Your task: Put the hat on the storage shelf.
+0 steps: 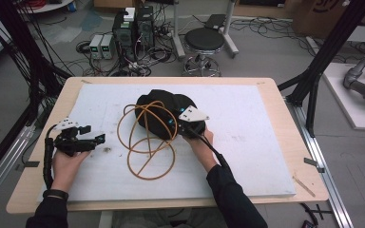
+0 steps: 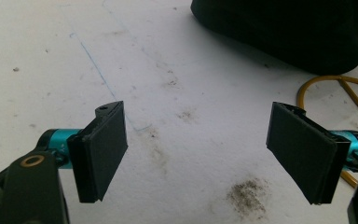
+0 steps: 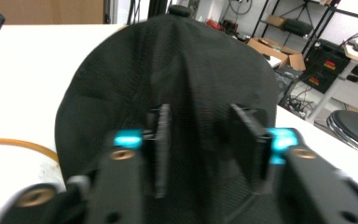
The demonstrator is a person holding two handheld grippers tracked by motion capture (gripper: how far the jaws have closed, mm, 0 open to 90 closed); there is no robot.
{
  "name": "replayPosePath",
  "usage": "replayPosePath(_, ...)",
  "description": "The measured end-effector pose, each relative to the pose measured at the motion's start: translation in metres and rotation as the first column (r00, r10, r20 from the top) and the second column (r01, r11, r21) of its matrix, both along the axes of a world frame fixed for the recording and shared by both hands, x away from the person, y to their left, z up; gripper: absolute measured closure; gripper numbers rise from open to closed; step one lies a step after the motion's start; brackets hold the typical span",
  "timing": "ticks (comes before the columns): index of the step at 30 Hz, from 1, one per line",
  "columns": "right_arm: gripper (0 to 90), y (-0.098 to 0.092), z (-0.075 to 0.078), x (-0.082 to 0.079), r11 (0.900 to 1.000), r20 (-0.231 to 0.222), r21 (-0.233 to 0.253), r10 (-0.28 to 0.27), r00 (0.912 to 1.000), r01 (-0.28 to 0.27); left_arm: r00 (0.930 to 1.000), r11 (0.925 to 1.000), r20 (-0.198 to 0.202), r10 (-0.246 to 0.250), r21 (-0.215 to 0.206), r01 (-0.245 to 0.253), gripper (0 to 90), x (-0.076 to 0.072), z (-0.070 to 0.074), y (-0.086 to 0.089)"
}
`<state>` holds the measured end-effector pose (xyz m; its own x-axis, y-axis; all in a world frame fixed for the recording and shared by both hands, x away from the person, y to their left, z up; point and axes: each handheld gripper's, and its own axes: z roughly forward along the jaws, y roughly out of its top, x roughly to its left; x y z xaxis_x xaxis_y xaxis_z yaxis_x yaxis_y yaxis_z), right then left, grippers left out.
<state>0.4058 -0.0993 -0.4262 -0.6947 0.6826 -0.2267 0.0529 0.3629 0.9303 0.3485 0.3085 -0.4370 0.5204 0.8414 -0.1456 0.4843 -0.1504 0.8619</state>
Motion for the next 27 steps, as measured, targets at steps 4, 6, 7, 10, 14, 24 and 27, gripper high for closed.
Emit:
replayPosePath(4, 83.3, -0.003, 0.004, 0.003, 0.999, -0.002, -0.025, 0.026, 0.9997, -0.026, 1.0, 1.0, 0.001, 0.0, -0.002, 0.0, 20.1, 0.0, 0.0, -0.001)
replayPosePath(6, 83.5, -0.002, 0.004, 0.003, 0.999, 0.004, -0.033, 0.025, 0.9997, -0.025, 1.0, 1.0, 0.0, 0.0, -0.002, 0.0, 20.1, 0.0, 0.0, -0.001)
replayPosePath(7, 81.4, -0.004, 0.006, 0.004, 0.999, -0.005, -0.016, 0.035, 0.9994, -0.035, 1.0, 1.0, 0.0, -0.003, -0.001, 0.003, 20.1, 0.0, 0.0, -0.001)
replayPosePath(10, 62.9, -0.006, 0.007, 0.007, 0.999, -0.019, 0.023, 0.031, 0.9993, -0.031, 1.0, 1.0, -0.001, -0.001, 0.0, 0.001, 20.1, 0.0, 0.0, 0.0)
replayPosePath(14, 51.1, -0.01, 0.015, 0.014, 0.998, -0.049, 0.039, 0.056, 0.9972, -0.054, 1.0, 1.0, -0.003, -0.001, -0.001, 0.001, 20.1, 0.0, 0.0, 0.0)
replayPosePath(24, 55.7, -0.005, 0.021, 0.033, 0.994, -0.153, -0.009, 0.105, 0.9826, -0.108, 1.0, 1.0, -0.003, 0.0, 0.002, 0.0, 20.1, 0.001, -0.001, 0.001)
replayPosePath(27, 64.8, -0.006, 0.023, 0.033, 0.993, -0.14, -0.023, 0.112, 0.9837, -0.117, 1.0, 1.0, -0.005, 0.0, 0.0, 0.0, 20.0, 0.001, -0.001, 0.001)
